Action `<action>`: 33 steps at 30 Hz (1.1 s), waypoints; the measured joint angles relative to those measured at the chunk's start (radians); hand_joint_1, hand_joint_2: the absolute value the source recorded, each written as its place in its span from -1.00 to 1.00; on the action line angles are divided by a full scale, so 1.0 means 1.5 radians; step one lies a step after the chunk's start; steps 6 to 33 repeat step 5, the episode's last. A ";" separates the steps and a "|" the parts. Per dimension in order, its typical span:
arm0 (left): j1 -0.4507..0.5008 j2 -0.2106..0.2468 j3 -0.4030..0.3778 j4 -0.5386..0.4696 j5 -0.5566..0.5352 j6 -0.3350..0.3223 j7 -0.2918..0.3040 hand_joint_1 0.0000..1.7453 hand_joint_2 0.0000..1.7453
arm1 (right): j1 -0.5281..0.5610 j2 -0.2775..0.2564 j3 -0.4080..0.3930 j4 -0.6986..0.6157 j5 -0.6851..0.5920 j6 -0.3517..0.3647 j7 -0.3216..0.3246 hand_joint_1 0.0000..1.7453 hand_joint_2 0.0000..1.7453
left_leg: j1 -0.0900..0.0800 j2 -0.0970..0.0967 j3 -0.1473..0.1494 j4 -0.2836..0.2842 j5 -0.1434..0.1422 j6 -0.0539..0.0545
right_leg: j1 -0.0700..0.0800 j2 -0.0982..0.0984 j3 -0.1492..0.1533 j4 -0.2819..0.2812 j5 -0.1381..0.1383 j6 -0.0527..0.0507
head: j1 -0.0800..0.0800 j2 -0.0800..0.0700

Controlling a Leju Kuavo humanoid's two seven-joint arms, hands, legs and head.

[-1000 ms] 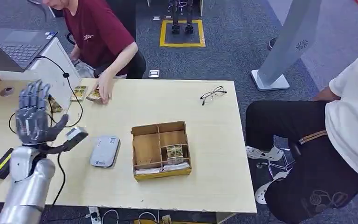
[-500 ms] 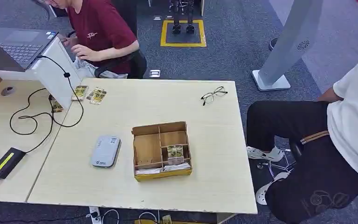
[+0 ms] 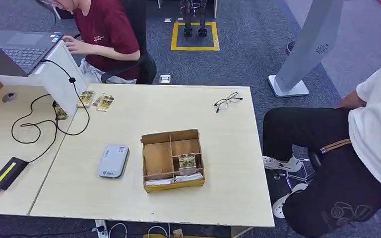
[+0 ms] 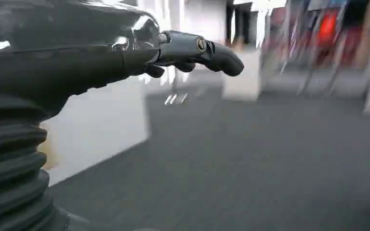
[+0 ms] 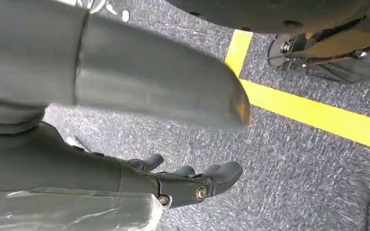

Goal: Pass the card to the sensor for recognition and then transmit it.

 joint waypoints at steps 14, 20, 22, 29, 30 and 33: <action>-0.009 -0.102 0.006 0.150 -0.025 -0.028 0.099 -1.00 1.00 | 0.000 0.004 -0.012 0.001 -0.011 0.010 -0.014 -1.00 1.00 | 0.000 0.000 0.000 0.000 0.000 0.001 | 0.000 0.000 0.001 -0.002 0.001 0.001 | 0.002 0.000; -0.009 -0.102 0.006 0.150 -0.025 -0.028 0.099 -1.00 1.00 | 0.000 0.004 -0.012 0.001 -0.011 0.010 -0.014 -1.00 1.00 | 0.000 0.000 0.000 0.000 0.000 0.001 | 0.000 0.000 0.001 -0.002 0.001 0.001 | 0.002 0.000; -0.009 -0.102 0.006 0.150 -0.025 -0.028 0.099 -1.00 1.00 | 0.000 0.004 -0.012 0.001 -0.011 0.010 -0.014 -1.00 1.00 | 0.000 0.000 0.000 0.000 0.000 0.001 | 0.000 0.000 0.001 -0.002 0.001 0.001 | 0.002 0.000; -0.009 -0.102 0.006 0.150 -0.025 -0.028 0.099 -1.00 1.00 | 0.000 0.004 -0.012 0.001 -0.011 0.010 -0.014 -1.00 1.00 | 0.000 0.000 0.000 0.000 0.000 0.001 | 0.000 0.000 0.001 -0.002 0.001 0.001 | 0.002 0.000; -0.009 -0.102 0.006 0.150 -0.025 -0.028 0.099 -1.00 1.00 | 0.000 0.004 -0.012 0.001 -0.011 0.010 -0.014 -1.00 1.00 | 0.000 0.000 0.000 0.000 0.000 0.001 | 0.000 0.000 0.001 -0.002 0.001 0.001 | 0.002 0.000; -0.009 -0.102 0.006 0.150 -0.025 -0.028 0.099 -1.00 1.00 | 0.000 0.004 -0.012 0.001 -0.011 0.010 -0.014 -1.00 1.00 | 0.000 0.000 0.000 0.000 0.000 0.001 | 0.000 0.000 0.001 -0.002 0.001 0.001 | 0.002 0.000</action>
